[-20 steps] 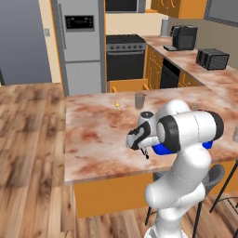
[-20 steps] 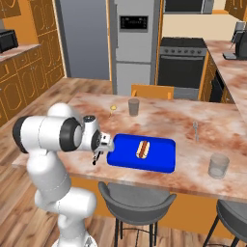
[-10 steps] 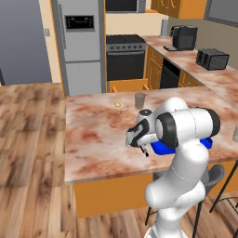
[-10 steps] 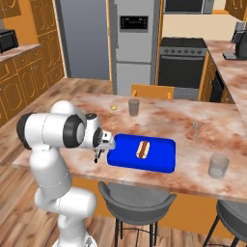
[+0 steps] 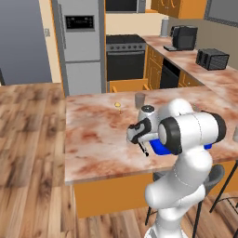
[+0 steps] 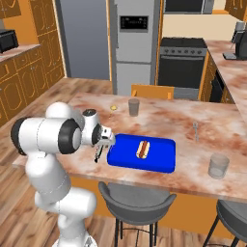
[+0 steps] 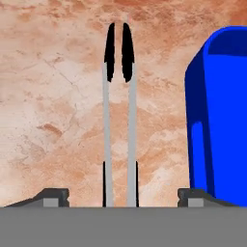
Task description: Take the tongs from the drawer on the left and place them on the dining counter next to the tray containing the hot dog.
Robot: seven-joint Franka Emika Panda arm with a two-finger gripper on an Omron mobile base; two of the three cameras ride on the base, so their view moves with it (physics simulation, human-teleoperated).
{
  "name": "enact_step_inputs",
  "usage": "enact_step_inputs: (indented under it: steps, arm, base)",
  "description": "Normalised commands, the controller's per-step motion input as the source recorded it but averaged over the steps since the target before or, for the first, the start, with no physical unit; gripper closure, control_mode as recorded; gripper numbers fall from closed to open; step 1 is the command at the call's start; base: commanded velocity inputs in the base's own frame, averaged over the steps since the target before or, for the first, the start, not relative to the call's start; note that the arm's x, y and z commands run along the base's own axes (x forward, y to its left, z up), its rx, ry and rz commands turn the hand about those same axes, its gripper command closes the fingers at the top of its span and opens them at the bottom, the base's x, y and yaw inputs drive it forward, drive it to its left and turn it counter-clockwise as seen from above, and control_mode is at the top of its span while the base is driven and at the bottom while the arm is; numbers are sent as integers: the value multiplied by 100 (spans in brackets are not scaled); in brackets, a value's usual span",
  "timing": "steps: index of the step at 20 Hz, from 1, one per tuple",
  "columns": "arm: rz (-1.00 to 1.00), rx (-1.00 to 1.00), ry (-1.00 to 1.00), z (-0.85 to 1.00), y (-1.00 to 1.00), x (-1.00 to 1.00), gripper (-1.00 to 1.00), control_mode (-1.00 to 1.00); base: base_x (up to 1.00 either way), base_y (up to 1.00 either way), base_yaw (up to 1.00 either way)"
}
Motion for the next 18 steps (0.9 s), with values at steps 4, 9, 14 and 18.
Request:
enact_step_inputs:
  steps: [4,9,14,18]
  arm:
    - [-3,0,-13,83,-9,-18,-100,-100]
    - [0,1,-14,99,-3,-41,-100,-100]
    - [0,1,-19,97,0,-52,-100,-100]
    - [0,0,-29,99,0,-79,-100,-100]
  base:
    - [0,0,0]
    - [0,0,0]
    - [0,0,0]
    - [0,0,0]
